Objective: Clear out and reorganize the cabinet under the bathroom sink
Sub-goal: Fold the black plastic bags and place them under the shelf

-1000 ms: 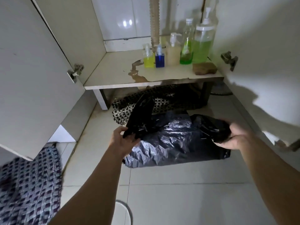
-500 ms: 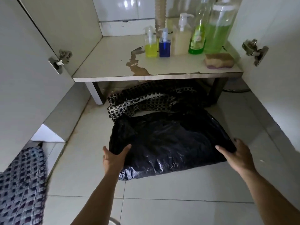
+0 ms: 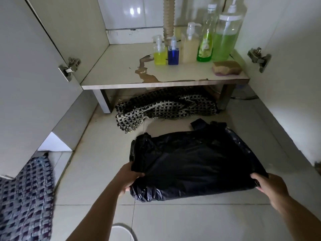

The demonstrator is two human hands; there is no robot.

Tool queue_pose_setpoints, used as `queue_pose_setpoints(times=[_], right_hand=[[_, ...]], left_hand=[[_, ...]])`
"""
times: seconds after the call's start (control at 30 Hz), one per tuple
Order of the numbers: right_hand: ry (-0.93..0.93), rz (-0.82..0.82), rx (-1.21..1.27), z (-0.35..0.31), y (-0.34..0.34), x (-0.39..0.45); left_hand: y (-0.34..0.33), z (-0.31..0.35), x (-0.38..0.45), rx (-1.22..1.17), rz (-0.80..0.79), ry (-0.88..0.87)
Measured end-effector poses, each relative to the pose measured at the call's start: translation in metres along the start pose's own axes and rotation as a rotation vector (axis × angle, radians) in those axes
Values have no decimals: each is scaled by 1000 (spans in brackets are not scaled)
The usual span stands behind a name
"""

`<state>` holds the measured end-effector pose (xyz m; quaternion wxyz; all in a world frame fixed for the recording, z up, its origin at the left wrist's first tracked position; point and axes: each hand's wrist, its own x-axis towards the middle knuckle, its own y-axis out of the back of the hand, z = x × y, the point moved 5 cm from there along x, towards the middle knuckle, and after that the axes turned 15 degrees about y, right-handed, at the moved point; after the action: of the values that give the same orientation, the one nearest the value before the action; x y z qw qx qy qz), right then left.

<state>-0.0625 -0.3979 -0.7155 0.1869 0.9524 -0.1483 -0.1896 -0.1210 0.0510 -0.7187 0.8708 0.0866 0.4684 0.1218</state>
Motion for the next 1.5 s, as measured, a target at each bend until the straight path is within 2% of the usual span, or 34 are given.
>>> queue_pose_setpoints(times=[0.1, 0.2, 0.3, 0.4, 0.5, 0.57, 0.63, 0.73, 0.87, 0.93, 1.1, 1.27, 1.4, 1.5], right_hand=[[-81, -1, -83, 19, 25, -18], [-188, -81, -154, 31, 43, -37], [-240, -160, -287, 28, 56, -60], [-167, -254, -352, 17, 59, -75], [-161, -263, -316, 4, 62, -84], [-152, -261, -302, 0, 58, -86], [-153, -252, -285, -1, 52, -87], [-229, -276, -273, 12, 48, -83], [-388, -271, -100, 31, 49, -84], [-395, -252, -28, 32, 49, -79], [-229, -307, -4, -12, 47, -79], [-57, -397, -217, -53, 35, -75], [77, -461, -341, -83, 21, -82], [195, -455, -450, -110, 12, -93]], left_hand=[[-11, -21, -9, 149, -14, 88], [-22, -37, -19, 317, 122, 76], [-26, -46, -47, 525, 373, -1], [-30, -41, -71, 512, 515, -63], [-54, -16, -98, 702, 610, -263], [-85, -2, -112, 740, 520, -434], [-124, -5, -112, 791, 309, -535], [-175, -38, -106, 955, 117, -510], [-192, -85, -92, 1017, 94, -424], [-192, -92, -88, 1021, 76, -405], [-186, -68, -91, 935, 85, -383], [-187, -67, -95, 1012, 19, -279], [-184, -55, -102, 1025, 89, -289], [-178, -61, -89, 1143, 18, -254]])
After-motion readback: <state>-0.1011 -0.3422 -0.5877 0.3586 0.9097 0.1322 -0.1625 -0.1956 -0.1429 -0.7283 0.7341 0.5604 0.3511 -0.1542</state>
